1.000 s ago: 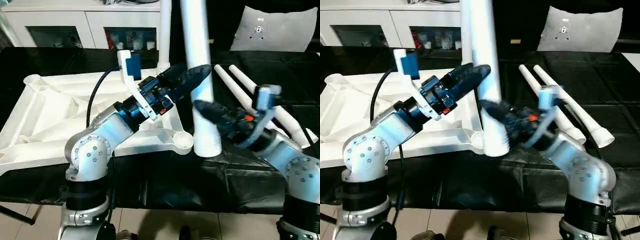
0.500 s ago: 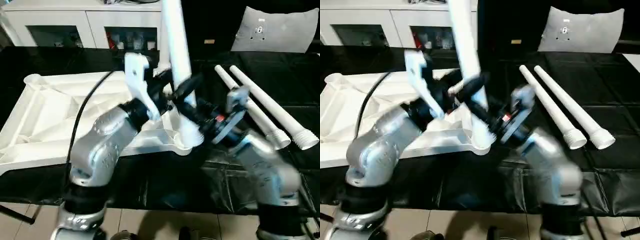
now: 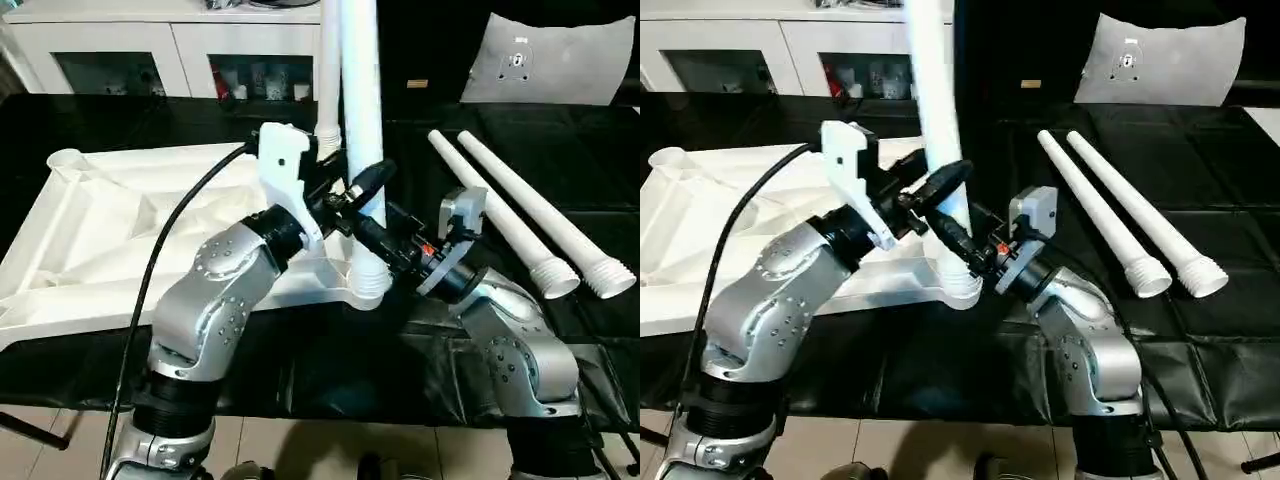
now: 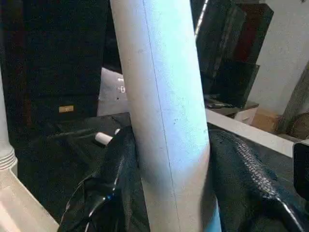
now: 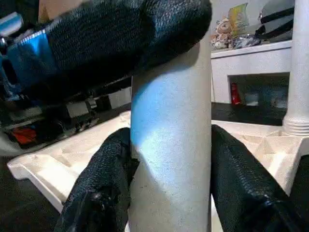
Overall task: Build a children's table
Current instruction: Pick table leg
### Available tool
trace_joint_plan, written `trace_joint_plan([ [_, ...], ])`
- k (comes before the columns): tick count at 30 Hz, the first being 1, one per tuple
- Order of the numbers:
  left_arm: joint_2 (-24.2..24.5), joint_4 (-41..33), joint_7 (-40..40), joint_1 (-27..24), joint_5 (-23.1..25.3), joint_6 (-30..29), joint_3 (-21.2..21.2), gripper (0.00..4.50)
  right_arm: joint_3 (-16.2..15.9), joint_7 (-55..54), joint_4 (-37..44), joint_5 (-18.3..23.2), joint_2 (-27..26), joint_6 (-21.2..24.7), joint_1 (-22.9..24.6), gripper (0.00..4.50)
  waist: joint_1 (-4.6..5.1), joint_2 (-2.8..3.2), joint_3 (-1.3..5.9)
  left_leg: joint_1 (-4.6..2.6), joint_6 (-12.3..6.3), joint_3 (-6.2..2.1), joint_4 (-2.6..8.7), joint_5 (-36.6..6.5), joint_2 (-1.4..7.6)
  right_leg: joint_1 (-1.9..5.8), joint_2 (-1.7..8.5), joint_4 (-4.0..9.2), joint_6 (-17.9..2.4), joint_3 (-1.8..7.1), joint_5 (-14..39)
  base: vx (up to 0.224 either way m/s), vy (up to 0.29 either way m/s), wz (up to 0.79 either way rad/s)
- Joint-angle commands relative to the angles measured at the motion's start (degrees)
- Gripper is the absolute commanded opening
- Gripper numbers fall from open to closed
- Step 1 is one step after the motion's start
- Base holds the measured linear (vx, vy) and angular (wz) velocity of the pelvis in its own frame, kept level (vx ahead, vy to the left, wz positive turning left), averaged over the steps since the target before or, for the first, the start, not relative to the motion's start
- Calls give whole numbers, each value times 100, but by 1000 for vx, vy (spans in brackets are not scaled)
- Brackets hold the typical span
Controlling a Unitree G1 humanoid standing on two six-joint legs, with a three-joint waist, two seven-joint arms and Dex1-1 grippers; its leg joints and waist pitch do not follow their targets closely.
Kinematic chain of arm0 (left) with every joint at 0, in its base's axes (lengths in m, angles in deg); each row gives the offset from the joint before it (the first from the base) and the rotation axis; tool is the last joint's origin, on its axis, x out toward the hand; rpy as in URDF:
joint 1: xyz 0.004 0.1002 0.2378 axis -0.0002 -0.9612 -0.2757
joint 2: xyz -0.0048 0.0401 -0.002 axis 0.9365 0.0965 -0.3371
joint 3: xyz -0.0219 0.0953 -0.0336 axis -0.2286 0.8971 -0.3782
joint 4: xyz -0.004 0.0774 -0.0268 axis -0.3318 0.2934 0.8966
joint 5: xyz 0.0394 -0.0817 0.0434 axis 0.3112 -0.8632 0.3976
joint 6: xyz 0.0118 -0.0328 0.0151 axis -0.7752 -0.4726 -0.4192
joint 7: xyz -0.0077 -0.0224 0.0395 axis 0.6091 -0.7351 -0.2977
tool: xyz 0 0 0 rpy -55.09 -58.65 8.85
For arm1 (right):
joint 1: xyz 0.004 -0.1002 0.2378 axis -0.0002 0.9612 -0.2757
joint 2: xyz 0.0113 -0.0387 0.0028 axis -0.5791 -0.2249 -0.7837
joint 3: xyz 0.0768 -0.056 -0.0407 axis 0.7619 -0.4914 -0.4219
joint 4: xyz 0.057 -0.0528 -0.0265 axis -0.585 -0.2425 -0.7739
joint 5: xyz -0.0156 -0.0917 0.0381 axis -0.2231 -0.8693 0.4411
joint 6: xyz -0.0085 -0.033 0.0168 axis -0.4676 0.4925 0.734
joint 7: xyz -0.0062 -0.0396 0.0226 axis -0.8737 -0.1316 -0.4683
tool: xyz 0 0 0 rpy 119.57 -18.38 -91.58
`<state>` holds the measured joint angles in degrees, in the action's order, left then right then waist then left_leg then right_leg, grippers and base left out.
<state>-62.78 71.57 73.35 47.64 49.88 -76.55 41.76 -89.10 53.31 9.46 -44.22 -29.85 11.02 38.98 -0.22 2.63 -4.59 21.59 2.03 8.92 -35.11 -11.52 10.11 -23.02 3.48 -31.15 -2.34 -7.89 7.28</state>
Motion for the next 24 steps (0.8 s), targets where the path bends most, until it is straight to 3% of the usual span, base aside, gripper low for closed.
trace_joint_plan([
  [1,-186,7,-33,28,-347,-275,-128,201,-279,143,-57,-203,48,-143,4,188,0,-59,477,-26,-505,-78,360,-627,291,368,496,359,-407,325,2170,0,0,0],
  [7,-276,123,-236,84,-524,-359,-404,197,-282,109,-188,-240,46,-266,-70,188,4,-77,466,-30,-582,-81,359,-710,270,361,476,397,-367,308,2332,0,0,0],
  [12,-367,138,-314,134,-637,-377,-559,197,-300,76,-253,-236,57,-347,-104,188,-3,-73,475,-31,-603,-90,361,-628,292,366,479,371,-415,315,2165,0,0,0],
  [15,-584,208,-507,277,-900,-488,-875,197,-285,-14,-281,-232,8,-300,-153,188,0,-70,477,-28,-617,-80,353,-602,286,369,475,368,-461,315,2123,0,0,0],
  [23,-524,407,-619,359,-853,-422,-971,197,-290,-29,-352,-121,68,13,-268,188,-12,-85,500,-28,-671,-88,345,-484,290,383,480,344,-478,320,1995,0,0,0],
  [24,-530,413,-624,372,-859,-443,-999,197,-293,-32,-364,-121,77,20,-282,244,-15,-82,500,-28,-671,-89,345,-475,291,383,480,335,-488,321,1984,0,0,0],
])
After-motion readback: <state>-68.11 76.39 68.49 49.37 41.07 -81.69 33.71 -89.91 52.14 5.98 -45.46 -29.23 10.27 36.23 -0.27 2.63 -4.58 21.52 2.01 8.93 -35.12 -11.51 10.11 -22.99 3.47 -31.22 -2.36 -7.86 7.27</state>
